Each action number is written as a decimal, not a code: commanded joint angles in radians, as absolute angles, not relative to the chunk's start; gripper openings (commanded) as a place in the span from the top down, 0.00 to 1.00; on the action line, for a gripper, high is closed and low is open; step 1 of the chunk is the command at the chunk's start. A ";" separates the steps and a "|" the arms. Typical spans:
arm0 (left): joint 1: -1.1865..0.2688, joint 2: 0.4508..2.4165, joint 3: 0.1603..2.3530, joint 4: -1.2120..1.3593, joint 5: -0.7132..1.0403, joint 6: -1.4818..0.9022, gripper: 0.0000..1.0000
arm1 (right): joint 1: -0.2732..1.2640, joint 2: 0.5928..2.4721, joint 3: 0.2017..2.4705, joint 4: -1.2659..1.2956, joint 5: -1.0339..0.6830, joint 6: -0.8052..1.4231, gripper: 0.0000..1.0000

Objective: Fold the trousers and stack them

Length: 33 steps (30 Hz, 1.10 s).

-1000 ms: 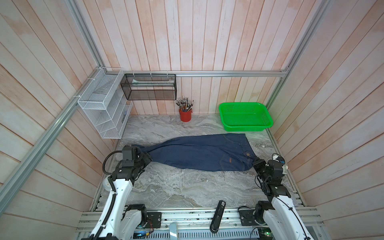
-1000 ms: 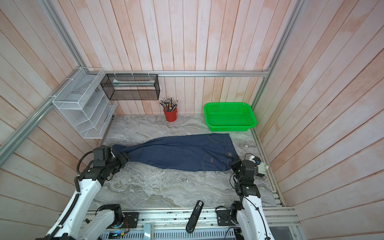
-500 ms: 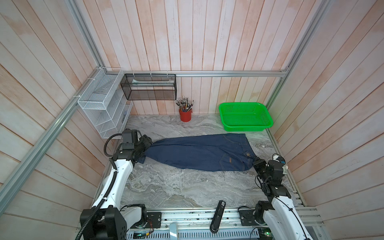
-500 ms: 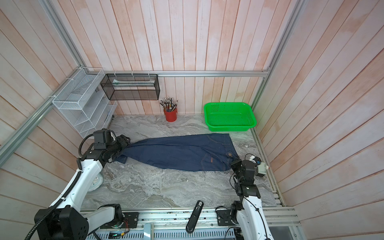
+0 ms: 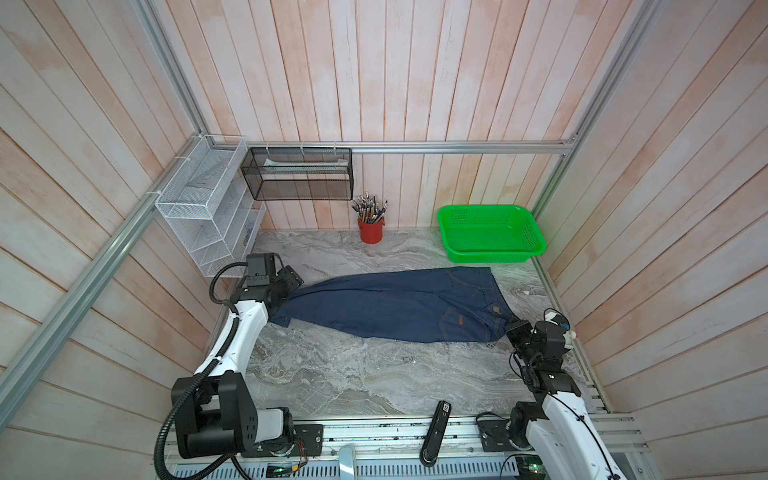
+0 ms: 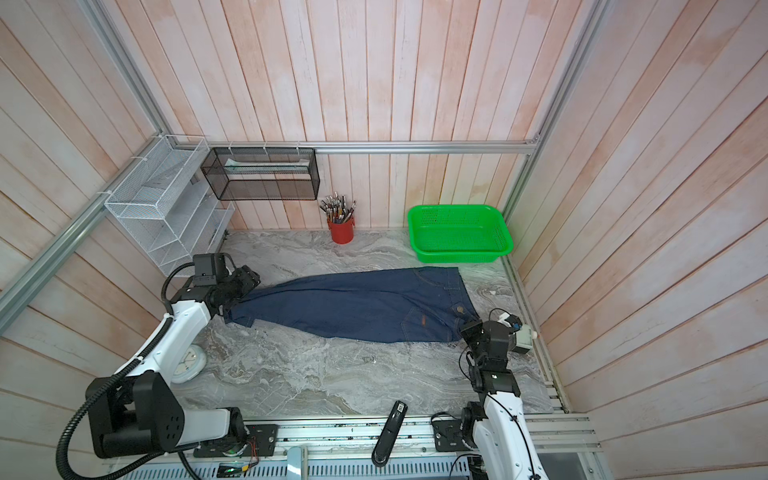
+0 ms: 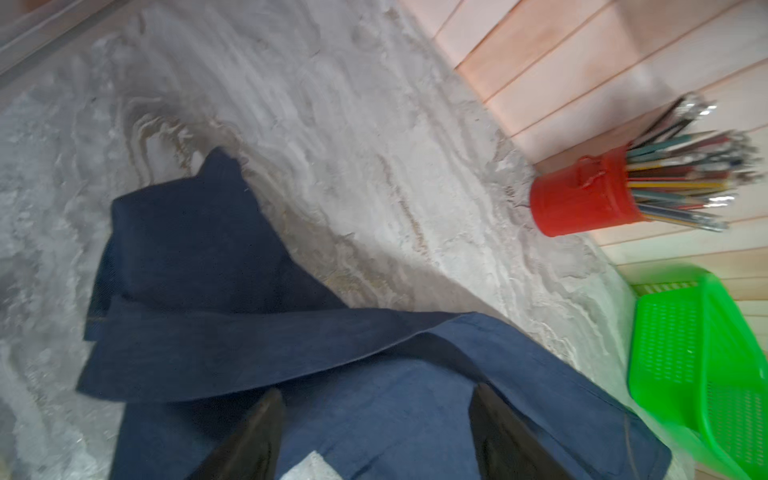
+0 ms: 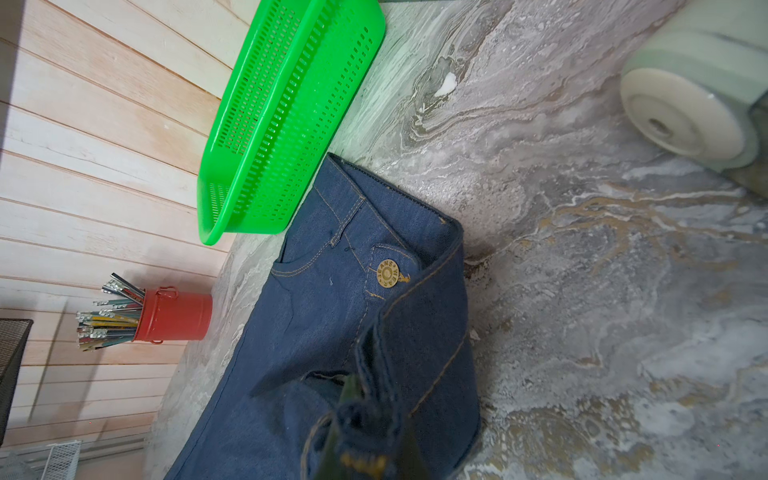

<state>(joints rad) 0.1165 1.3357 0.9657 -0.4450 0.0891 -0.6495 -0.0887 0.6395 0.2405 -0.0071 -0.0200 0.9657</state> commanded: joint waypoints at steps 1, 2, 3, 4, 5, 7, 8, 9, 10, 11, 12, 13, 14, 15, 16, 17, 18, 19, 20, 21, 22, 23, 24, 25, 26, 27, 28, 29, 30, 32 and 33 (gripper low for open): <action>0.154 1.295 0.923 -0.365 0.069 -0.702 0.26 | -0.092 0.643 0.228 0.005 -0.023 0.969 1.00; 0.158 1.305 0.921 -0.359 0.077 -0.706 0.27 | -0.089 0.647 0.227 0.014 -0.023 0.972 1.00; 0.160 1.315 0.920 -0.358 0.078 -0.708 0.27 | -0.087 0.649 0.224 0.022 -0.023 0.974 1.00; 0.160 1.326 0.919 -0.354 0.077 -0.711 0.27 | -0.088 0.651 0.221 0.027 -0.023 0.976 1.00; 0.162 1.335 0.915 -0.346 0.073 -0.713 0.28 | -0.087 0.650 0.219 0.029 -0.022 0.977 1.00; 0.169 1.349 0.899 -0.324 0.050 -0.717 0.29 | -0.087 0.650 0.217 0.032 -0.020 0.977 1.00; 0.179 1.358 0.891 -0.313 0.040 -0.719 0.29 | -0.086 0.650 0.216 0.034 -0.018 0.976 1.00; 0.190 1.368 0.886 -0.302 0.041 -0.721 0.30 | -0.086 0.651 0.215 0.034 -0.017 0.976 1.00; 0.198 1.380 0.881 -0.287 0.042 -0.720 0.31 | -0.087 0.650 0.214 0.032 -0.015 0.974 1.00; 0.203 1.395 0.881 -0.276 0.031 -0.715 0.31 | -0.085 0.649 0.215 0.032 -0.014 0.972 1.00; 0.205 1.409 0.883 -0.269 0.020 -0.712 0.31 | -0.086 0.649 0.215 0.032 -0.010 0.971 1.00; 0.210 1.429 0.886 -0.262 0.018 -0.709 0.31 | -0.085 0.651 0.215 0.032 -0.009 0.970 1.00; 0.218 1.447 0.887 -0.252 0.028 -0.709 0.32 | -0.086 0.650 0.216 0.032 -0.005 0.968 1.00; 0.223 1.461 0.888 -0.243 0.038 -0.709 0.32 | -0.085 0.650 0.216 0.032 -0.003 0.967 1.00; 0.227 1.475 0.888 -0.232 0.040 -0.709 0.33 | -0.086 0.650 0.218 0.032 -0.001 0.965 1.00; 0.228 1.487 0.888 -0.224 0.039 -0.706 0.34 | -0.087 0.650 0.218 0.032 0.000 0.963 1.00; 0.230 1.497 0.890 -0.220 0.041 -0.704 0.35 | -0.085 0.650 0.220 0.032 0.000 0.963 1.00; 0.234 1.508 0.891 -0.215 0.044 -0.700 0.36 | -0.085 0.650 0.220 0.031 0.000 0.963 1.00; 0.238 1.519 0.893 -0.210 0.046 -0.696 0.40 | -0.087 0.650 0.221 0.031 0.002 0.962 1.00; 0.242 1.527 0.894 -0.207 0.047 -0.690 0.44 | -0.087 0.650 0.222 0.031 0.001 0.964 1.00; 0.246 1.533 0.898 -0.205 0.051 -0.682 0.53 | -0.087 0.650 0.222 0.031 0.002 0.964 1.00; 0.250 1.537 0.902 -0.206 0.048 -0.676 0.61 | -0.087 0.650 0.224 0.031 0.001 0.966 1.00; 0.253 1.536 0.908 -0.209 0.043 -0.668 0.69 | -0.087 0.650 0.224 0.029 0.002 0.964 1.00; 0.254 1.532 0.919 -0.214 0.044 -0.658 0.79 | -0.087 0.651 0.228 0.029 0.001 0.963 1.00; 0.254 1.521 0.932 -0.220 0.049 -0.649 0.88 | -0.087 0.652 0.230 0.027 0.001 0.963 1.00; 0.253 1.503 0.942 -0.223 0.058 -0.641 0.95 | -0.086 0.653 0.234 0.027 0.003 0.962 1.00; 0.247 1.471 0.949 -0.225 0.069 -0.633 1.00 | -0.087 0.653 0.237 0.026 0.003 0.960 1.00; 0.230 1.435 0.958 -0.230 0.066 -0.620 1.00 | -0.087 0.655 0.242 0.024 0.002 0.959 1.00; 0.211 1.396 0.971 -0.247 0.056 -0.606 1.00 | -0.087 0.655 0.245 0.024 0.004 0.957 1.00; 0.152 1.312 1.023 -0.306 -0.005 -0.568 1.00 | -0.087 0.659 0.253 0.023 0.004 0.954 1.00; 0.132 1.288 1.049 -0.325 -0.026 -0.551 1.00 | -0.086 0.661 0.256 0.025 0.006 0.952 1.00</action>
